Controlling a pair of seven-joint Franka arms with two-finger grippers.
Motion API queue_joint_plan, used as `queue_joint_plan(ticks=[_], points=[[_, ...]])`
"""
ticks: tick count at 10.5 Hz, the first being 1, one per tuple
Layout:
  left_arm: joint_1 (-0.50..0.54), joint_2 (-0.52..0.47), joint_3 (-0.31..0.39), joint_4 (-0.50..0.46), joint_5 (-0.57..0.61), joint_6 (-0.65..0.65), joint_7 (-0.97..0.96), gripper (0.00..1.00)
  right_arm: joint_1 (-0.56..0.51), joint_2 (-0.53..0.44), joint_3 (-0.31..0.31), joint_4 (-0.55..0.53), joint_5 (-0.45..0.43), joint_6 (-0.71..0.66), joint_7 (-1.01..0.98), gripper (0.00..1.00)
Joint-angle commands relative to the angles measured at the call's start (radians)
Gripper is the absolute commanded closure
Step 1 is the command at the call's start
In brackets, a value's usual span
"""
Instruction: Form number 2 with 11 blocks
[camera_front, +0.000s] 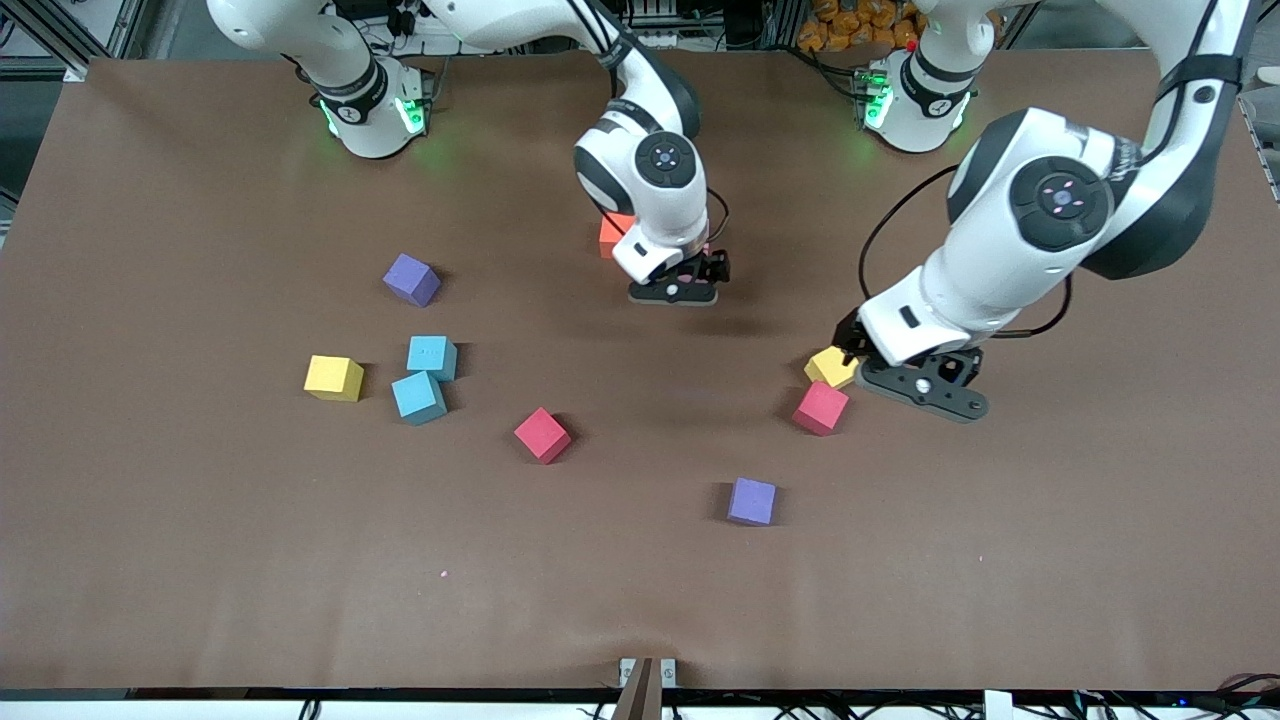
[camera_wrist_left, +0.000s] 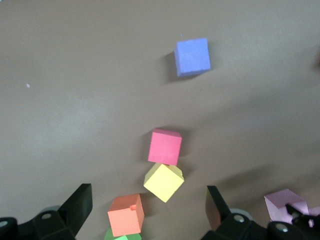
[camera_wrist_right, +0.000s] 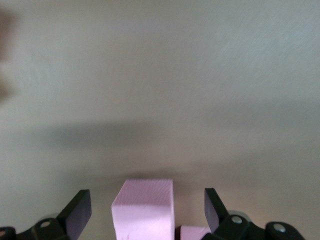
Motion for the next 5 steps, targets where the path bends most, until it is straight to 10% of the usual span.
queue_joint_plan(ticks=[1, 5], points=[[-0.004, 0.089, 0.001, 0.033, 0.028, -0.01, -0.02, 0.0, -0.02, -0.016, -0.058, -0.009, -0.002, -0.011, -0.094, 0.0], [-0.047, 0.15, 0.001, 0.024, 0.084, 0.005, -0.14, 0.0, -0.179, -0.013, -0.065, 0.014, -0.002, -0.012, -0.41, 0.0]])
